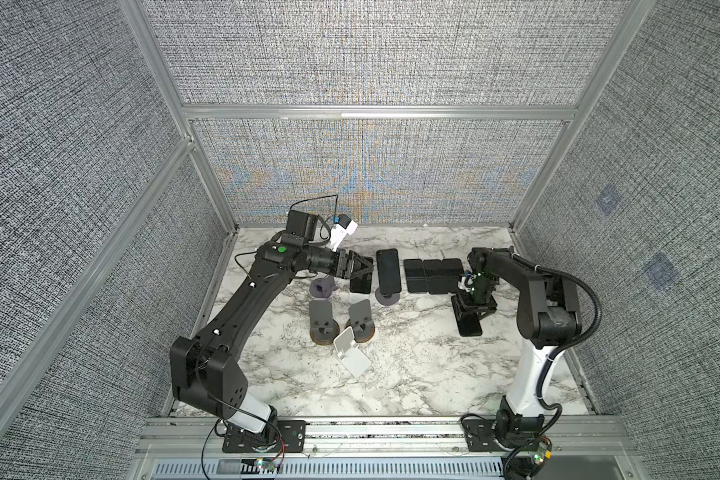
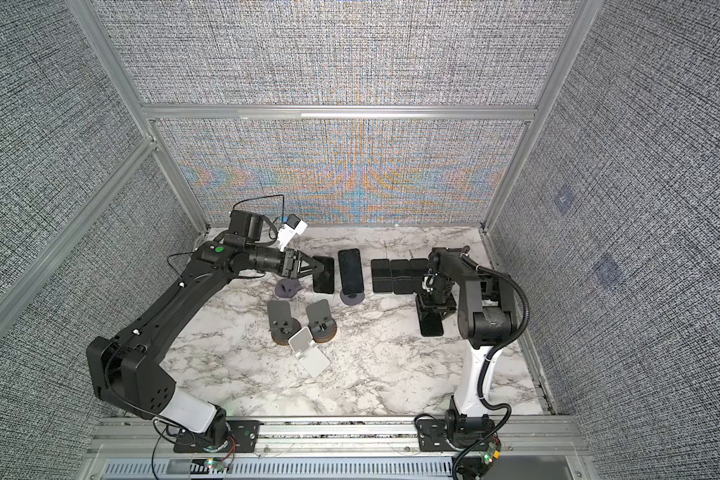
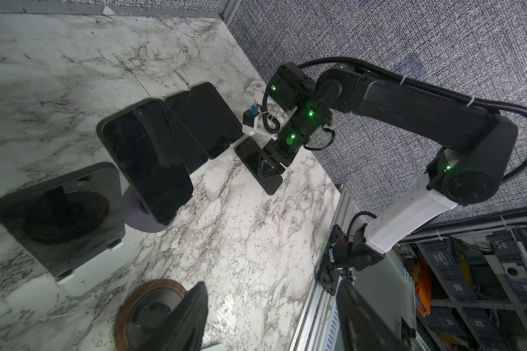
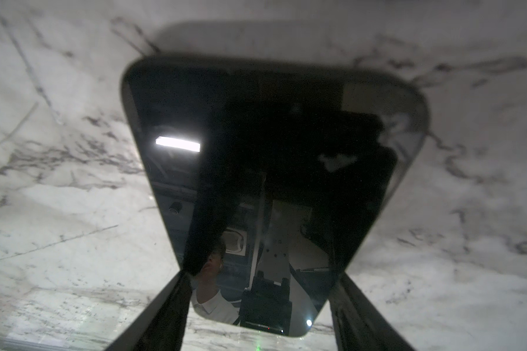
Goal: Remove the phone from the phone stand
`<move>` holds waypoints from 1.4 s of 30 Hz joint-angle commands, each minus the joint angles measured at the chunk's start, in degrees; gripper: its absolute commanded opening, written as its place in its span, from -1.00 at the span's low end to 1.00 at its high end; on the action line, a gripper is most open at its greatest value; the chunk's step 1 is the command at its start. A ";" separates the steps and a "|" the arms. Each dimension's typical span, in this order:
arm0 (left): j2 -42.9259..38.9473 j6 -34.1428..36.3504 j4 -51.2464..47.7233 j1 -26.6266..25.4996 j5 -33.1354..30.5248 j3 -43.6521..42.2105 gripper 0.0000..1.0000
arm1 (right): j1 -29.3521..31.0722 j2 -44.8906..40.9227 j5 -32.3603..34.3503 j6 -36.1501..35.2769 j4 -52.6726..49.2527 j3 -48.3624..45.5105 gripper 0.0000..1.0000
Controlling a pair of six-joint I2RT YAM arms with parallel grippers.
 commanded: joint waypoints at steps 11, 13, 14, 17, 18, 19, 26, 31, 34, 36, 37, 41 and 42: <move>-0.84 0.58 0.59 0.11 1.05 -0.07 0.36 | 3.71 -0.96 6.20 4.94 13.07 -3.69 0.46; -0.94 0.61 0.63 0.12 1.05 -0.09 0.36 | 3.96 -1.02 6.72 4.94 13.36 -3.80 0.43; -0.92 0.60 0.68 0.15 1.01 -0.03 0.36 | 3.93 -1.05 7.16 4.79 13.29 -3.59 0.42; -0.98 0.65 0.69 0.14 1.10 -0.12 0.36 | 3.94 -1.13 8.73 4.30 12.68 -2.64 0.38; -1.03 0.64 0.66 0.08 1.22 -0.07 0.36 | 3.90 -1.13 8.97 4.10 12.43 -2.21 0.38; -1.04 0.58 0.74 0.16 1.23 -0.07 0.36 | 3.90 -1.13 9.21 3.97 12.14 -1.85 0.38; -1.20 0.54 0.76 0.09 1.31 -0.08 0.36 | 3.54 -0.68 9.17 3.57 10.23 -0.24 0.36; -1.19 0.64 0.74 0.08 1.16 -0.12 0.36 | 3.39 -1.53 7.34 3.22 9.98 -2.13 0.36; -1.34 0.64 0.70 0.10 1.21 -0.08 0.36 | 2.82 -1.78 6.94 3.00 9.69 -2.74 0.35; -1.30 0.66 0.74 0.12 1.23 -0.09 0.36 | 2.67 -2.00 6.43 3.01 9.12 -2.91 0.35; -1.39 0.66 0.70 0.12 1.08 -0.08 0.36 | 2.66 -2.22 6.12 3.04 8.86 -3.07 0.35; -1.41 0.61 0.79 0.12 1.10 -0.07 0.36 | 2.77 -3.61 5.36 3.54 8.45 -5.12 0.35; -1.37 0.59 0.79 0.15 1.14 -0.07 0.36 | 2.83 -4.08 5.10 3.85 8.38 -5.65 0.35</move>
